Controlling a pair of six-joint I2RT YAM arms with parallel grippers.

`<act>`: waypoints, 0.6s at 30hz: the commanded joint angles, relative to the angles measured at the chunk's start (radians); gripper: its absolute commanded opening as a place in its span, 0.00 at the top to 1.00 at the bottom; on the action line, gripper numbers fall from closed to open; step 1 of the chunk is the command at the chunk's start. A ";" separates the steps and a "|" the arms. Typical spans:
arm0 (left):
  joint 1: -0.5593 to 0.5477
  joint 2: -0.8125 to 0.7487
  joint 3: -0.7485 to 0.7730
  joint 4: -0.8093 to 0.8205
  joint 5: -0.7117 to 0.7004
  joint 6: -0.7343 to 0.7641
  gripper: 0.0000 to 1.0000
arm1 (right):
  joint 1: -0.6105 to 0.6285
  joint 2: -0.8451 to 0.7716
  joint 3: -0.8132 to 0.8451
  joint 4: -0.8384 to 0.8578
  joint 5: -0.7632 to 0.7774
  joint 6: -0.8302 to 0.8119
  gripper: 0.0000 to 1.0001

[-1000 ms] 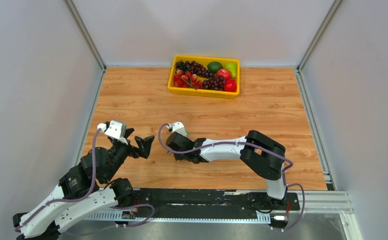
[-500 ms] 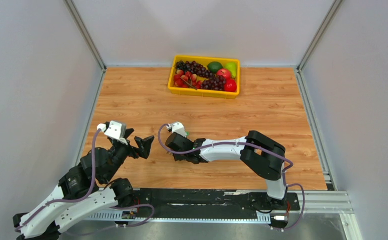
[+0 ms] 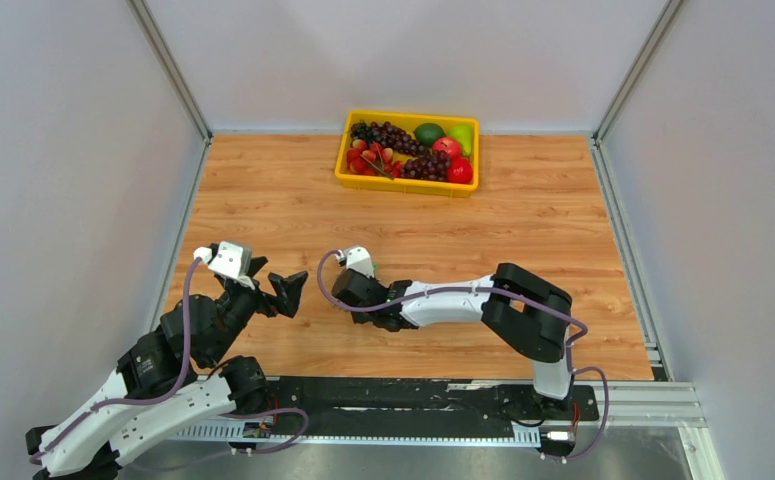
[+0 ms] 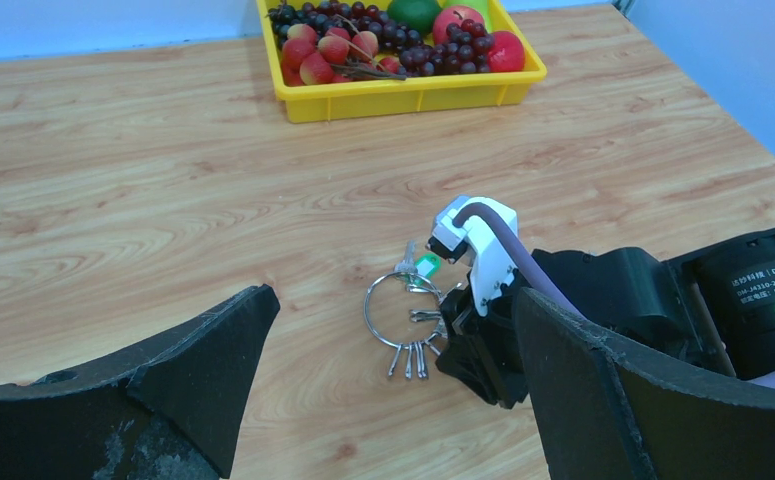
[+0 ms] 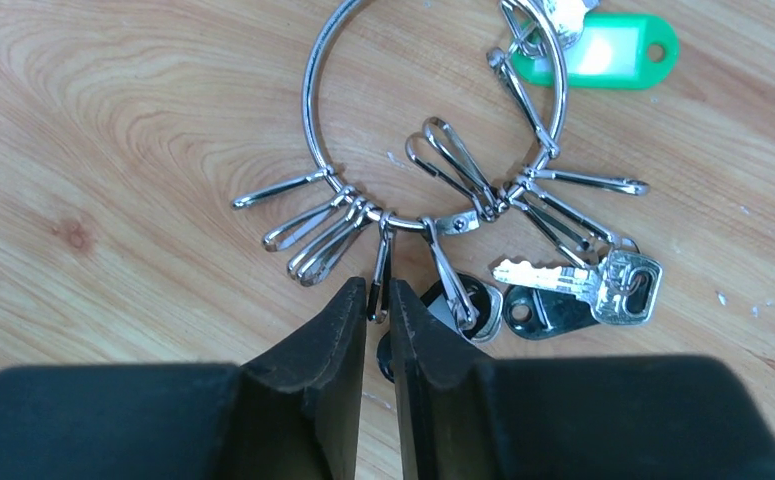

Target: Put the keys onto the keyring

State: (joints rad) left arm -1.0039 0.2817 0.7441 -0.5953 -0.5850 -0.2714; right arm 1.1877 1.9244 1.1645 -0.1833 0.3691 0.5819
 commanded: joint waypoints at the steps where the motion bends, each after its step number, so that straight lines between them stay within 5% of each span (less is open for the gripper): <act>1: 0.004 -0.003 -0.005 0.006 -0.004 0.008 0.00 | 0.015 -0.041 -0.036 -0.043 0.025 0.031 0.80; 10: 0.010 0.000 -0.005 0.008 -0.001 0.010 0.00 | 0.029 -0.098 -0.075 -0.049 0.095 0.029 1.00; 18: 0.010 0.013 -0.004 0.007 0.002 0.012 0.00 | 0.032 -0.172 -0.115 -0.004 0.115 -0.027 1.00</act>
State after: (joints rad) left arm -0.9989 0.2825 0.7410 -0.5953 -0.5846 -0.2714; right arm 1.2106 1.8271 1.0645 -0.2218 0.4591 0.5915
